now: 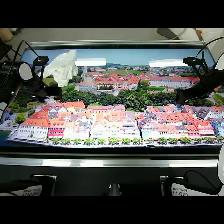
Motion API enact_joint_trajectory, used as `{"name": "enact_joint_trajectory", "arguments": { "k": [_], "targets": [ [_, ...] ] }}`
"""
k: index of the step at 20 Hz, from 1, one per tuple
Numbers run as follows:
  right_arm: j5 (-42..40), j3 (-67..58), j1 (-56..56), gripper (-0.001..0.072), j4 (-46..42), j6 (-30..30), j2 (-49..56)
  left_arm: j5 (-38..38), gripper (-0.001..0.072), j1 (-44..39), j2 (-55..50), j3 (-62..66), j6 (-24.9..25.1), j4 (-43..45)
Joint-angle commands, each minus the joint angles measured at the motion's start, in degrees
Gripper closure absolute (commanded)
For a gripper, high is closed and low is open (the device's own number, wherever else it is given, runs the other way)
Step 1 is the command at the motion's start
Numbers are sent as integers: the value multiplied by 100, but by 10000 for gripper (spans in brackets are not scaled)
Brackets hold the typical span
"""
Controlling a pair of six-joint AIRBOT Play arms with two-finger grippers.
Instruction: Fold the shirts.
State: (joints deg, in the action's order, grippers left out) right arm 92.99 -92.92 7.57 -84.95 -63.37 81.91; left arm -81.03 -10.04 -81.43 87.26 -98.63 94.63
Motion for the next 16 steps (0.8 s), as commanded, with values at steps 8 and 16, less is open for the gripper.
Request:
{"name": "enact_joint_trajectory", "arguments": {
  "k": [8, 16],
  "targets": [
    [2, 2, -4, 20, 0, 0, 4, 2, -13, -4, -2, -2, 0, 0],
    [-844, 2, -4, 20, -2, -44, 4, 1038, -13, -4, -50, -17, -48, -39]
  ]
}}
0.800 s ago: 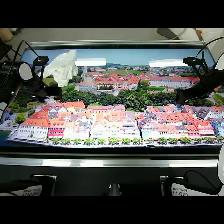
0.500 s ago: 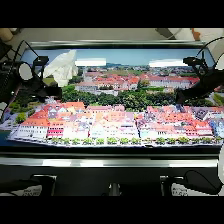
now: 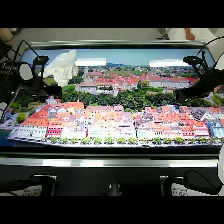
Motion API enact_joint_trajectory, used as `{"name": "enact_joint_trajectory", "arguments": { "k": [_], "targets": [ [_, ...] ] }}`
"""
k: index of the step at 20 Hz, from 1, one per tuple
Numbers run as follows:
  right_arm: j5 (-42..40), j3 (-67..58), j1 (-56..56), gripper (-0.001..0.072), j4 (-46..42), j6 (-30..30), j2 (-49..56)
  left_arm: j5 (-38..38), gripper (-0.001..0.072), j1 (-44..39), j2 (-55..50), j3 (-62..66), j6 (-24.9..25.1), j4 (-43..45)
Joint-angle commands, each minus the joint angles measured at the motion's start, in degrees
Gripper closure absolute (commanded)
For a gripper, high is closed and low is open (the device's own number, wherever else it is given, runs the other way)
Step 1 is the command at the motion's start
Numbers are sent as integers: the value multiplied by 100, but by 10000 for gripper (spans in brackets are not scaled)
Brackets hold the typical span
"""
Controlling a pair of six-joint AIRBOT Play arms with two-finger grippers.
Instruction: Fold the shirts.
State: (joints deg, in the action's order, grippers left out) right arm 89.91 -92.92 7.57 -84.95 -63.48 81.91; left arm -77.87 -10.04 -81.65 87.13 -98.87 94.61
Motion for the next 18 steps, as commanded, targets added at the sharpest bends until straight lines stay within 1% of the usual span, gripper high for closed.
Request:
{"name": "enact_joint_trajectory", "arguments": {
  "k": [1, 3, 4, 5, 6, 7, 8, 9, 11, 12, 14, 16, 17, 18],
  "targets": [
    [-789, 2, -4, 21, -2, -33, 4, 1069, -13, -4, -42, -4, -24, -37],
    [-1392, 2, -4, 20, 0, 4, 7, 1781, -12, -4, -68, -4, -85, -39],
    [-1799, 2, -4, 21, -2, 20, 4, 2424, -12, -11, -111, -7, -201, -39],
    [-2170, 2, -4, 21, 7, 13, 4, 3156, -12, -28, -192, -4, -210, -22],
    [-2376, 2, -4, 23, 17, 13, 4, 3860, -11, -26, -317, 31, -203, -11],
    [-2555, 2, -4, 27, 33, 11, 7, 4262, -11, 26, -542, 216, -212, -13],
    [-2658, 2, -4, 27, 85, 9, 7, 4284, -11, 87, -850, 542, -212, -17],
    [-2695, 2, -4, 26, 175, 11, 11, 4148, -10, 173, -1266, 990, -212, -17],
    [-2603, 2, -4, 26, 289, 31, 33, 3622, -9, 398, -2203, 1993, -223, -20],
    [-2472, 2, -4, 27, 315, 33, 50, 3252, -9, 522, -2708, 2529, -310, -20],
    [-2087, 4, -4, 29, 396, 33, 122, 2669, -9, 778, -3536, 3329, -741, -20],
    [-1742, 4, -4, 30, 562, 61, 247, 2973, -10, 1080, -3932, 3303, -1340, -87],
    [-1613, 4, -4, 30, 686, 116, 306, 3202, -9, 1235, -4009, 3185, -1665, -343],
    [-1526, 4, -4, 30, 769, 166, 352, 3436, -10, 1379, -4061, 3062, -1770, -748]
  ]
}}
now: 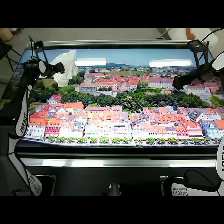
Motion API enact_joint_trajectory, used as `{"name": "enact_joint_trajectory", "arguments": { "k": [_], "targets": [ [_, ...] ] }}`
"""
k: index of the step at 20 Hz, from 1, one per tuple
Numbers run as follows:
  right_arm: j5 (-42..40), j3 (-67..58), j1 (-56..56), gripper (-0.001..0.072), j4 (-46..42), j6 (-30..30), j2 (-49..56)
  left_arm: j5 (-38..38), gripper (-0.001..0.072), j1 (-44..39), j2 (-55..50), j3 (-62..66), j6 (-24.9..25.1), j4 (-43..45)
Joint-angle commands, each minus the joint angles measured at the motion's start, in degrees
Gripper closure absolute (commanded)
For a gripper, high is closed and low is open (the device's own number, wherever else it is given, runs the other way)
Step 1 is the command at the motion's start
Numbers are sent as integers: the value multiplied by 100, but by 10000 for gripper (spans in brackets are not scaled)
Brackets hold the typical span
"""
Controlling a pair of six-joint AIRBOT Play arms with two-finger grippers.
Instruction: Fold the shirts.
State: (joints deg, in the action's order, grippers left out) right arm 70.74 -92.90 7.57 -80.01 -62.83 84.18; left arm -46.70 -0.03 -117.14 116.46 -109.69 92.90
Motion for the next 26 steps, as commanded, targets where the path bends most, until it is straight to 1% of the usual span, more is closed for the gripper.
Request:
{"name": "enact_joint_trajectory", "arguments": {
  "k": [1, 3, 4, 5, 9, 10, 12, 13, 14, 16, 17, 20, 22, 23, 24, 26],
  "targets": [
    [409, 2, -4, 30, 313, 118, 146, 560, -9, 503, -573, 39, -667, -990],
    [365, 2, -4, 30, 310, 118, 157, 892, -10, 614, -699, 20, -328, -1596],
    [334, 2, -4, 30, 310, 118, 157, 1036, -10, 619, -748, 20, -142, -1770],
    [286, 2, -4, 30, 313, 118, 157, 1167, -9, 595, -793, 17, -57, -1908],
    [192, 2, -4, 30, 313, 118, 157, 1399, -3, 492, -960, 17, -79, -2330],
    [197, 2, -4, 30, 310, 118, 157, 1405, 115, 463, -994, 17, -87, -2413],
    [146, 0, -4, 30, 310, 118, 151, 1405, 417, 444, -1016, 17, -85, -2752],
    [59, 0, -4, 30, 310, 118, 151, 1392, 617, 431, -1005, 20, -85, -2914],
    [-9, 0, -4, 31, 302, 164, 138, 1338, 673, 433, -964, 22, -85, -3067],
    [-210, -2, -4, 49, 238, 413, -2, 1198, 675, 431, -680, 24, -28, -3213],
    [-365, -7, -4, 49, 140, 564, -146, 1145, 675, 393, -417, 22, 284, -3213],
    [-813, -151, -4, 49, -199, 922, -905, 632, 675, 170, 885, 22, 1867, -3209],
    [-1106, -393, -4, 49, -326, 1045, -1517, 422, 675, -111, 1958, 22, 2623, -3209],
    [-1285, -483, -4, 49, -352, 1043, -1816, 433, 675, -308, 2509, 22, 2852, -3204],
    [-1484, -494, -4, 49, -363, 1040, -2179, 402, 675, -496, 2990, 15, 2942, -3182],
    [-1513, -494, -4, 50, -358, 1038, -2868, 94, 675, -925, 3886, 2, 2935, -3165]
  ]
}}
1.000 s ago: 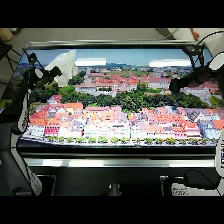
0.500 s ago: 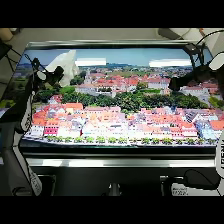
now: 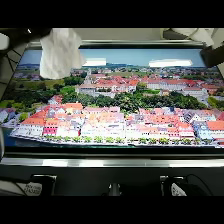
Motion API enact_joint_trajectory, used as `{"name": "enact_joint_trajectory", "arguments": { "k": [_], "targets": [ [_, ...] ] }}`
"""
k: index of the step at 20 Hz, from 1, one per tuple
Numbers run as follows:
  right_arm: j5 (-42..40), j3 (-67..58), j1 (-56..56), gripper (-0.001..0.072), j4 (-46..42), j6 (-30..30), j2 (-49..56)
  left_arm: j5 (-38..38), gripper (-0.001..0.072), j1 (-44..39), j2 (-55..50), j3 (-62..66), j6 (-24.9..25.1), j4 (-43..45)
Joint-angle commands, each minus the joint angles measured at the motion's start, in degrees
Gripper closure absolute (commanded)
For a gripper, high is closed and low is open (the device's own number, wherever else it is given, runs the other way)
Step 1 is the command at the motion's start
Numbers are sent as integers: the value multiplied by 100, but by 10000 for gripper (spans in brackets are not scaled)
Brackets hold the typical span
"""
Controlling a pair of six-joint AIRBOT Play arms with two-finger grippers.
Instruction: Fold the shirts.
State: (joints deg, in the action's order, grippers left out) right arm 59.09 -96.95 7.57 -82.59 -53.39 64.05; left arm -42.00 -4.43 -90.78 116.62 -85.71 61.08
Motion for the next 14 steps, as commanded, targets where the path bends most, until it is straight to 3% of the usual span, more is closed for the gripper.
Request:
{"name": "enact_joint_trajectory", "arguments": {
  "k": [1, 4, 8, 10, 14],
  "targets": [
    [-247, -90, -4, 50, -98, 68, -1152, -522, 675, -761, 1617, -46, 538, 44],
    [588, -90, -4, 50, -166, 50, -1934, -973, 675, -1611, 2293, -393, 376, 354],
    [2472, -87, -4, 52, -214, 50, -2251, -1851, 675, -2555, 2282, -1119, 61, 1032],
    [3414, -52, -4, 126, -232, 50, -2096, -1858, 675, -2973, 2124, -1886, 59, 931],
    [3635, 428, -4, 126, -227, 46, -1683, -1687, 675, -3895, 1443, -3473, 61, 560]
  ]
}}
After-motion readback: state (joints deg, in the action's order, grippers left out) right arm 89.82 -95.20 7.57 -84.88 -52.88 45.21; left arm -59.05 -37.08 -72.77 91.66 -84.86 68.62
